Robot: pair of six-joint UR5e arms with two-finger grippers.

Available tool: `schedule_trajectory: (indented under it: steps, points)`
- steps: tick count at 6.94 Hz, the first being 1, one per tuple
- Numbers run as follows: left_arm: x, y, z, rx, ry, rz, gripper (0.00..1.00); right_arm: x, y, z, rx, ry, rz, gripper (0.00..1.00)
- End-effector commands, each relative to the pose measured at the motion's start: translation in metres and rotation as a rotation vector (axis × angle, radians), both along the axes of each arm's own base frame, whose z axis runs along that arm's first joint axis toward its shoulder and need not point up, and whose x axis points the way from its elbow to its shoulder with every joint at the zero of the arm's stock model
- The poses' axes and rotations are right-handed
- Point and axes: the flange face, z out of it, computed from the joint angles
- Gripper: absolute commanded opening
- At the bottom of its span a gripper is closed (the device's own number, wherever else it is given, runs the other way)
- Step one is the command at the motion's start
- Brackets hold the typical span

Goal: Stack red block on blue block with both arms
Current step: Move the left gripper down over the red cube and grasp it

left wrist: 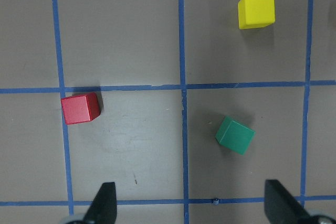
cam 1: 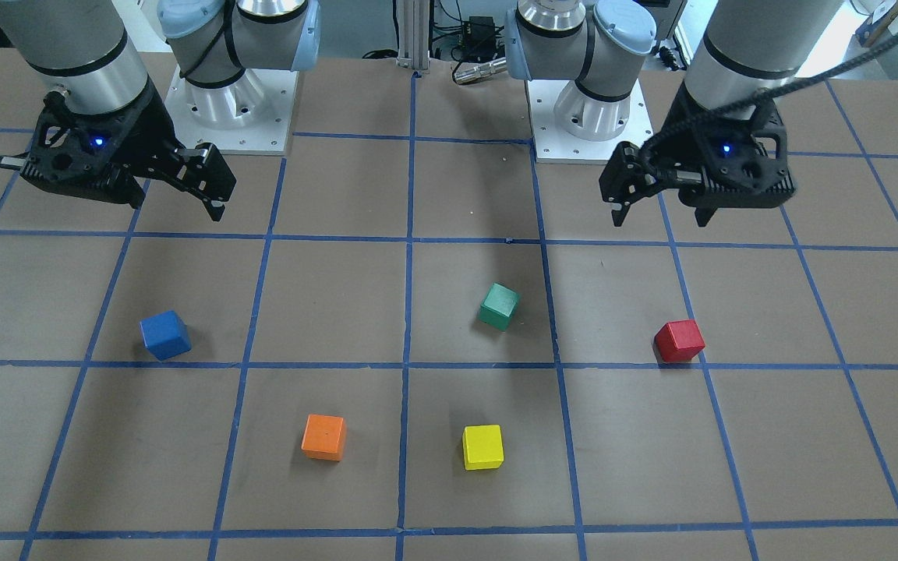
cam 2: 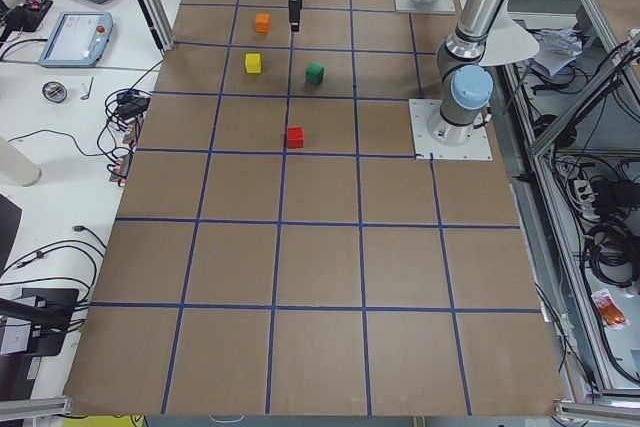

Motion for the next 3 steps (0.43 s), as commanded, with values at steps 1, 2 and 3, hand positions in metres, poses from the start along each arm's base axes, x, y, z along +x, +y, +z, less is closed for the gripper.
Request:
schedule_trajectory:
  steps: [1, 2, 3]
  points:
    - [0.090, -0.025, -0.043, 0.089, 0.008, 0.032, 1.00, 0.000, -0.001, 0.002, -0.006, 0.005, -0.002, 1.00]
    - [0.126, -0.024, -0.083, 0.150, 0.026, 0.068, 1.00, 0.000, -0.001, 0.002, -0.008, 0.004, 0.000, 1.00]
    - [0.139, -0.032, -0.121, 0.114, 0.020, 0.011, 1.00, -0.001, -0.002, 0.002, -0.017, 0.009, -0.002, 1.00]
